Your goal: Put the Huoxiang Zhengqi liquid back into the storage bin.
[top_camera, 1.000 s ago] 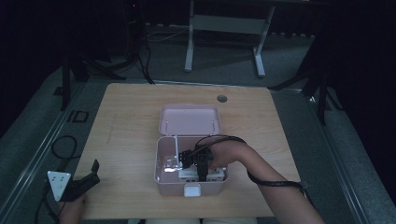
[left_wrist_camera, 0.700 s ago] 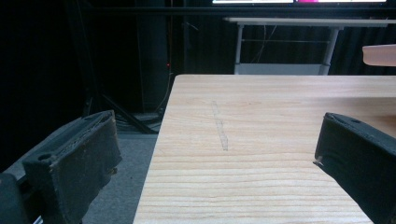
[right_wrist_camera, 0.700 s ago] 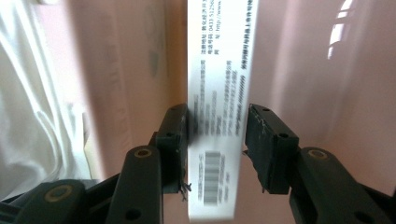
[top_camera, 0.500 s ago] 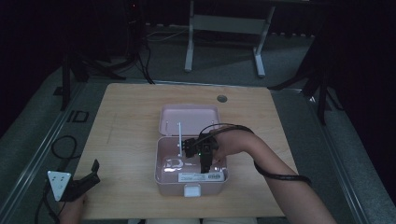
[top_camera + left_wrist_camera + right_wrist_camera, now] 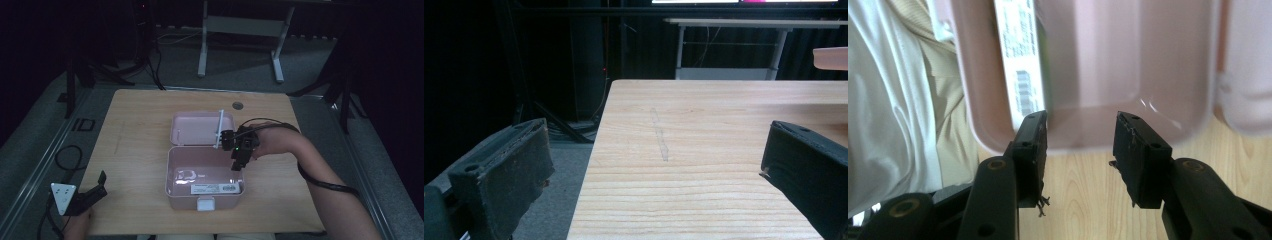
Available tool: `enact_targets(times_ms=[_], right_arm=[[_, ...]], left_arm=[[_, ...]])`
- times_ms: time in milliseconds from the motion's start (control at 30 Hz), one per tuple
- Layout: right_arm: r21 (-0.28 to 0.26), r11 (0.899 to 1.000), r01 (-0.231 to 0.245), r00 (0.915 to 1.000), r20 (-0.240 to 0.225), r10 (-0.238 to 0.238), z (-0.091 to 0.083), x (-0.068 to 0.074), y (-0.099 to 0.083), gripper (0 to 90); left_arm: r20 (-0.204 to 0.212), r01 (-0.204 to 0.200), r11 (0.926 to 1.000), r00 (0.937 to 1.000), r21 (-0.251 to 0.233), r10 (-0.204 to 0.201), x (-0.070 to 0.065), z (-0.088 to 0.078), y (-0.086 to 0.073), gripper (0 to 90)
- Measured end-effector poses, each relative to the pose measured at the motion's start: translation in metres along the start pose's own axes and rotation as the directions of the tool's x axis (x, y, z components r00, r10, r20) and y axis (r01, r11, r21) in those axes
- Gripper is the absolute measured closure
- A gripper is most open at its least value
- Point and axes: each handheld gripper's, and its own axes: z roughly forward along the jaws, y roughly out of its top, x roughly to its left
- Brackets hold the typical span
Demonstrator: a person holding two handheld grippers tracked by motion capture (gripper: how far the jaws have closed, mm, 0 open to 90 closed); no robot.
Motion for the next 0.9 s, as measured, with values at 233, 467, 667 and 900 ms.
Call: enact_targets(times_ms=[233, 467, 667, 900], right_arm=[[-0.061, 0.992, -0.107, 0.9936, 0.028, 0.109, -0.005, -0.014, -0.044, 49.0], [-0.137, 0.972, -0.190, 0.9790, 0.048, 0.198, 0.005, -0.027, -0.079, 42.6], [-0.195, 0.941, -0.278, 0.9548, 0.052, 0.293, 0.029, -0.038, -0.103, 35.9], [-0.304, 0.877, -0.373, 0.9093, 0.068, 0.411, 0.056, -0.052, -0.123, 29.2]], left_arm=[[-0.001, 0.001, 1.0000, 1.0000, -0.001, -0.001, 0.000, 0.000, 0.000, 0.4], [-0.001, -0.001, 1.0000, 1.0000, -0.001, 0.001, 0.000, 0.000, 0.000, 0.4], [0.000, 0.000, 1.0000, 1.0000, -0.002, 0.000, 0.000, 0.000, 0.000, 0.4], [0.002, 0.002, 1.0000, 1.0000, -0.002, -0.002, 0.000, 0.000, 0.000, 0.4]])
